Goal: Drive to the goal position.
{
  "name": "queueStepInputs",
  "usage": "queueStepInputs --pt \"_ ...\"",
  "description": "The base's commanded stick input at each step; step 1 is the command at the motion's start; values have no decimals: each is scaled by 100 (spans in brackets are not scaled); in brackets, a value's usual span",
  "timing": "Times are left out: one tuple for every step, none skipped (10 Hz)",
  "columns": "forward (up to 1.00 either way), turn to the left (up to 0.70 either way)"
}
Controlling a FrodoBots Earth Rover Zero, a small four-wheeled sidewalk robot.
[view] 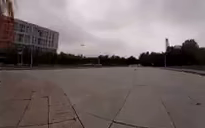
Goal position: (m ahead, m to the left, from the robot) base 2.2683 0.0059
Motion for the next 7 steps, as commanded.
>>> queueStepInputs --pt "70 0" --pt "70 0" --pt "70 0" --pt "70 0" --pt "70 3" --pt "70 6" --pt "70 10"
